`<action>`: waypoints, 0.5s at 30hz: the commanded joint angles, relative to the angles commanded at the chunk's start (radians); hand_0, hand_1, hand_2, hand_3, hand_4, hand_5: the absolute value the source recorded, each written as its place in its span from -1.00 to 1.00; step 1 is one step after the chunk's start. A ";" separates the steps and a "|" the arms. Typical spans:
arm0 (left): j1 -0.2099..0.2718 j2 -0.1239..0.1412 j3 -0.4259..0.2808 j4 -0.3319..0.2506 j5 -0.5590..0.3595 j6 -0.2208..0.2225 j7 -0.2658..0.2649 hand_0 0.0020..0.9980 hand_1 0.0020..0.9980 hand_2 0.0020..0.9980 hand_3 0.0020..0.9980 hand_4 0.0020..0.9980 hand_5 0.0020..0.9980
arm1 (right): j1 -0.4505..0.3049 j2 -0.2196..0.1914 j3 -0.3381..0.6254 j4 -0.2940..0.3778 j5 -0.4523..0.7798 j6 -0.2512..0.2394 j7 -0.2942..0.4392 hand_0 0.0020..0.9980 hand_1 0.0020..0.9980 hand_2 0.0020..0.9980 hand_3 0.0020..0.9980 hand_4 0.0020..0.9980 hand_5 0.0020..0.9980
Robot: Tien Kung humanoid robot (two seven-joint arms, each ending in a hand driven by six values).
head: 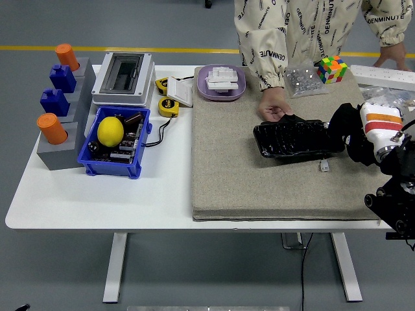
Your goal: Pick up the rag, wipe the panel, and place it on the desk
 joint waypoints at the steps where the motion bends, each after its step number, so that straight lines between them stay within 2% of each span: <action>1: 0.000 0.000 0.000 0.000 0.000 0.000 0.000 0.22 0.28 0.31 0.12 0.26 -0.12 | 0.000 0.000 0.001 0.001 -0.001 0.000 0.000 -0.41 -0.18 -0.12 -0.08 0.91 -0.93; 15: 0.001 0.000 -0.002 0.000 0.001 0.000 0.000 0.22 0.28 0.31 0.12 0.26 -0.12 | 0.006 0.032 -0.010 0.005 0.002 0.000 -0.001 -0.41 -0.18 -0.12 -0.07 0.91 -0.93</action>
